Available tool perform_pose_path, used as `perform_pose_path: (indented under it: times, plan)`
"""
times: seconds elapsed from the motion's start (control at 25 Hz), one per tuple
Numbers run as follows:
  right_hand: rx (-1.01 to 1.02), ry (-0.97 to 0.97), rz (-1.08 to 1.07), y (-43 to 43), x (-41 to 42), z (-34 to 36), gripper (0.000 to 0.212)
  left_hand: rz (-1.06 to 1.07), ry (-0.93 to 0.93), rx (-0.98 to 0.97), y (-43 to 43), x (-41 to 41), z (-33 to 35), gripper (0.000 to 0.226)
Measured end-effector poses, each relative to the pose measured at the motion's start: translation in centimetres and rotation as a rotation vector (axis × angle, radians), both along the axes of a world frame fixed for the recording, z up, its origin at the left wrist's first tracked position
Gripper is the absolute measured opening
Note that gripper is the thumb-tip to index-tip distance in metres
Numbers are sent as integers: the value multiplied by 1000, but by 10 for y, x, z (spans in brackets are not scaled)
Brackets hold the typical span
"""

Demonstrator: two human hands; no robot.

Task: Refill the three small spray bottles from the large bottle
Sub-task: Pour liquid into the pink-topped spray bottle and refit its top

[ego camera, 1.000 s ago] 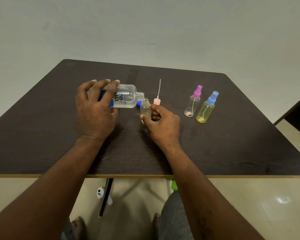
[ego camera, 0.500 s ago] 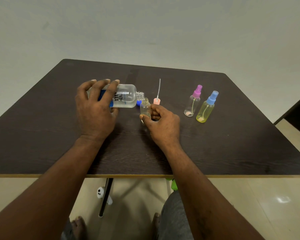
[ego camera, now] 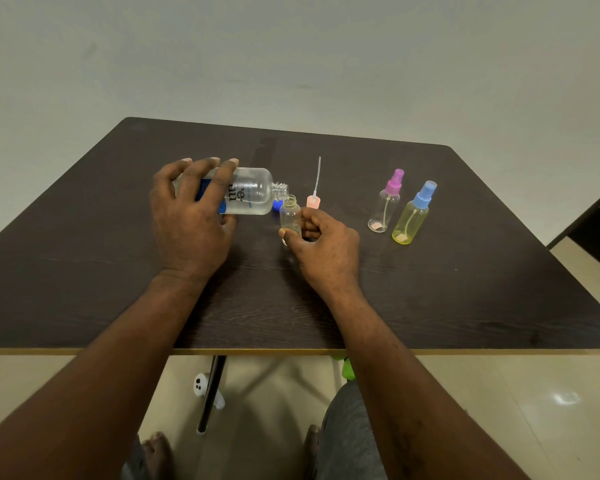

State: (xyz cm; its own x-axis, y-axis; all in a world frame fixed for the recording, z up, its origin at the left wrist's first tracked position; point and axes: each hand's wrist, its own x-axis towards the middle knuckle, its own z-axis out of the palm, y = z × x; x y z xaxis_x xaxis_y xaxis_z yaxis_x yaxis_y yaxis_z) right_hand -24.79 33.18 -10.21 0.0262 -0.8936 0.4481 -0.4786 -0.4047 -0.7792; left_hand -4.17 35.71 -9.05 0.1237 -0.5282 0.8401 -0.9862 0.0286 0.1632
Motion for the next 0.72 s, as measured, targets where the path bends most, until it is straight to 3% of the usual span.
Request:
perform_pose_path:
  times: [0.72]
  plan:
    - [4,-15,3,-2,0,-3,39,-7,1,-9,-1,1,-2,64]
